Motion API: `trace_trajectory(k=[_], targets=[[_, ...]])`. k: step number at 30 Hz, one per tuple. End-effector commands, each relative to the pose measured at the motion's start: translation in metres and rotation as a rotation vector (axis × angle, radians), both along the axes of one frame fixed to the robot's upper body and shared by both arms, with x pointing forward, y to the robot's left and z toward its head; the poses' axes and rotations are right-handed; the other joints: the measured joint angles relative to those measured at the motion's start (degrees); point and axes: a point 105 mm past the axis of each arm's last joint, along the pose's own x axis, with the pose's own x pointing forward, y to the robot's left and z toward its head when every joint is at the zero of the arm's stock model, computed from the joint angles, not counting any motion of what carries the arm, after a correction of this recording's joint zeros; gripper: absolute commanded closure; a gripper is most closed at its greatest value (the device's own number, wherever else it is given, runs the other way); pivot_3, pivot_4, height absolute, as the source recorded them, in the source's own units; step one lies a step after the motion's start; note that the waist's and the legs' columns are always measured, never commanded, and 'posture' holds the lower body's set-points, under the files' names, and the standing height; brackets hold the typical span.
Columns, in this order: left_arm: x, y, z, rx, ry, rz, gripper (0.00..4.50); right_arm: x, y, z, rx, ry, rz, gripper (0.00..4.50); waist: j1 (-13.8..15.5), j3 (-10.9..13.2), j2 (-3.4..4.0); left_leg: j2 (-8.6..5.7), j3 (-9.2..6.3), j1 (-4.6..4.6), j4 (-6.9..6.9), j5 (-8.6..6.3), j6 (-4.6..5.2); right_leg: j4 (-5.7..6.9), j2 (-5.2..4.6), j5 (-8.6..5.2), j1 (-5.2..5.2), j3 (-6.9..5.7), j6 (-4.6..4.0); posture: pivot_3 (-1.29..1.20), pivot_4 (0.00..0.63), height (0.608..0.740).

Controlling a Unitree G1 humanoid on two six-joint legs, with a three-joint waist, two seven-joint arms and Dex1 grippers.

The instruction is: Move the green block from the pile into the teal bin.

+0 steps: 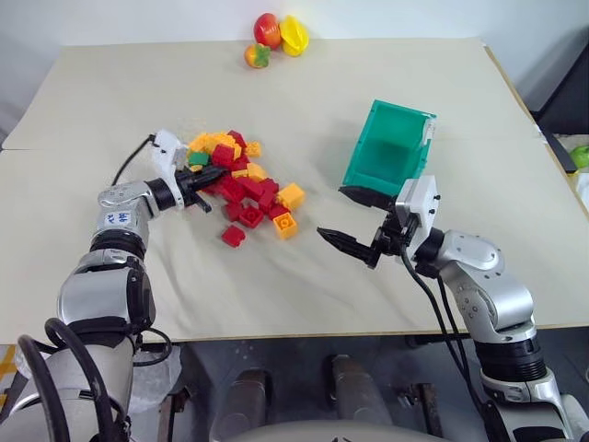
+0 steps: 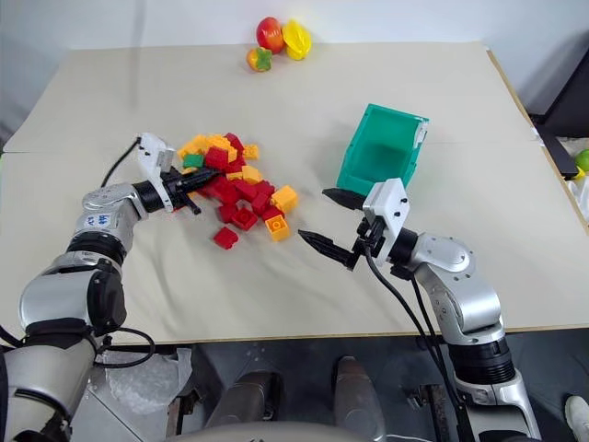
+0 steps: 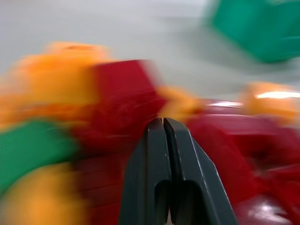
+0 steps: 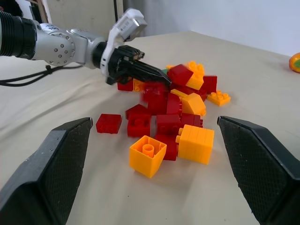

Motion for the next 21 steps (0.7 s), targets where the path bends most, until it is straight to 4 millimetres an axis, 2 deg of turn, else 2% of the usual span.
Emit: trace_trajectory(k=[1, 5, 8, 9, 11, 15, 18, 21], targets=[[0.01, 0.021, 0.033, -0.085, -0.109, 0.143, 4.45, 0.0, -0.002, 0.01, 0.009, -0.053, 0.002, 0.0, -0.11, 0.0, 0.0, 0.01, -0.01, 0.0, 0.02, 0.0, 0.0, 0.01, 0.0, 0.0, 0.0, 0.0, 0.0, 0.0, 0.15, 0.74], [0.014, 0.05, 0.042, -0.12, -0.133, 0.3, 4.45, 0.002, -0.003, 0.01, 0.007, -0.06, 0.003, 0.0, -0.24, 0.0, -0.01, 0.04, 0.02, 0.01, 0.02, 0.0, -0.01, 0.16, 0.01, 0.0, -0.09, 0.04, 0.0, 0.0, 0.15, 0.74], [0.011, 0.076, 0.04, -0.094, -0.13, 0.418, 4.45, 0.003, -0.004, 0.011, 0.006, -0.063, 0.004, 0.0, -0.24, 0.0, -0.01, 0.03, 0.04, 0.01, 0.04, 0.0, -0.01, 0.2, -0.01, 0.0, -0.12, 0.04, 0.0, 0.0, 0.15, 0.74], [0.008, 0.086, 0.037, -0.085, -0.112, 0.453, 4.28, 0.003, -0.004, 0.01, 0.005, -0.063, 0.004, 0.0, -0.24, 0.0, -0.01, 0.04, 0.04, 0.02, 0.04, 0.0, -0.01, 0.22, -0.02, 0.0, -0.13, 0.05, 0.0, 0.0, 0.15, 0.74], [0.001, 0.102, 0.036, -0.069, -0.112, 0.496, 3.89, 0.003, -0.005, 0.01, 0.001, -0.063, 0.006, 0.0, -0.28, 0.0, 0.0, 0.04, 0.05, 0.04, 0.03, 0.0, -0.01, 0.24, -0.02, 0.0, -0.14, 0.06, 0.0, 0.0, 0.15, 0.74], [-0.022, 0.126, 0.041, -0.075, -0.12, 0.593, 2.72, 0.003, -0.006, 0.01, -0.006, -0.06, 0.015, 0.0, -0.06, 0.0, -0.01, 0.28, 0.03, 0.06, 0.04, 0.0, -0.01, 0.28, -0.1, 0.0, -0.14, 0.07, -0.01, 0.0, 0.15, 0.74], [-0.045, 0.138, 0.044, -0.03, -0.142, 0.704, 1.85, 0.004, -0.006, 0.009, -0.009, -0.055, 0.025, 0.0, -0.02, 0.0, -0.01, 0.29, 0.02, 0.05, 0.06, -0.01, 0.0, 0.28, -0.16, 0.0, -0.13, 0.11, -0.01, 0.0, 0.15, 0.74], [-0.062, 0.142, 0.049, -0.005, -0.16, 0.809, 0.94, 0.005, -0.007, 0.009, -0.014, -0.053, 0.036, 0.0, 0.06, 0.0, -0.01, 0.3, 0.02, 0.05, 0.06, -0.01, 0.0, 0.25, -0.15, 0.0, -0.12, 0.13, -0.01, 0.0, 0.15, 0.74]])
